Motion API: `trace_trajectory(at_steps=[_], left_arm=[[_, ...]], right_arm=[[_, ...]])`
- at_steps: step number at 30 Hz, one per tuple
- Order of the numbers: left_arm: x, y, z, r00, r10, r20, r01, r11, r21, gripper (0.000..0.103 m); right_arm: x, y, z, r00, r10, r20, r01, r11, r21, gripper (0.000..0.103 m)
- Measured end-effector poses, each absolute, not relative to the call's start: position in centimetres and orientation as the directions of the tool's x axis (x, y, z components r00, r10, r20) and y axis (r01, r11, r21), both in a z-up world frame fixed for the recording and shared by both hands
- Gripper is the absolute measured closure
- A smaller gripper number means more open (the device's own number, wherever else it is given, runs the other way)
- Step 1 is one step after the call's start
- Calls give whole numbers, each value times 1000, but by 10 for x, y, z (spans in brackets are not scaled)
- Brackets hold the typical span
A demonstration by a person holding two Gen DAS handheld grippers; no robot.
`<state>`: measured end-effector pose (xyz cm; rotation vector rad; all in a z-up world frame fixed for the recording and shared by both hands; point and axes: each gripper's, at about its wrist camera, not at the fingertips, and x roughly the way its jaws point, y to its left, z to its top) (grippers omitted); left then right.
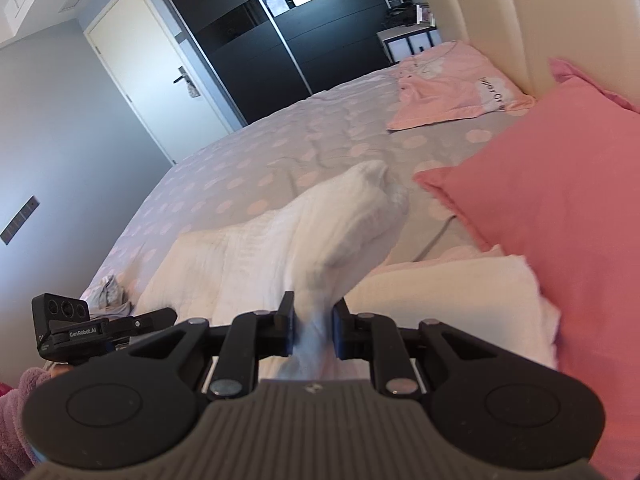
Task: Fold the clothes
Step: 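Lift the folded robe with both grippers and carry it onto the clothes stack by the pillows, then release the robe and press it flat on the stack with both open grippers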
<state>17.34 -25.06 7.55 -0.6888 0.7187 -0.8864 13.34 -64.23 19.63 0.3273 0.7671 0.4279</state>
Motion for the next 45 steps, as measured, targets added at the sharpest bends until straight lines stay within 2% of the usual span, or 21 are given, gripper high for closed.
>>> trace_trajectory(at_steps=[14, 21, 29, 31, 32, 34, 35, 39, 45], left_arm=[[193, -319, 19, 434, -834, -340, 362, 507, -782, 82], [202, -331, -20, 414, -807, -420, 315, 560, -766, 82], [204, -334, -39, 403, -801, -443, 301, 573, -762, 80], [203, -334, -34, 406, -798, -446, 317, 580, -750, 77], [202, -333, -30, 410, -794, -449, 323, 587, -743, 76], [198, -330, -21, 424, -781, -459, 323, 604, -728, 63], [196, -329, -17, 434, -772, -463, 324, 614, -720, 60], [182, -321, -2, 469, -735, -489, 340, 662, -668, 51], [143, -318, 29, 538, -696, -476, 462, 716, -524, 53]], right_arm=[[185, -722, 131, 625, 449, -639, -165, 875, 454, 84], [208, -743, 78, 617, 423, -664, -105, 880, 463, 84], [217, -754, 34, 601, 386, -700, -24, 884, 467, 84], [215, -754, 34, 608, 373, -700, -12, 887, 462, 82], [213, -753, 36, 614, 361, -702, -7, 892, 452, 77], [208, -752, 42, 630, 330, -703, 2, 905, 426, 65], [204, -752, 47, 643, 309, -701, 11, 911, 411, 61], [186, -752, 70, 701, 215, -680, 50, 937, 347, 60], [144, -729, 105, 783, 82, -617, 34, 984, 174, 62]])
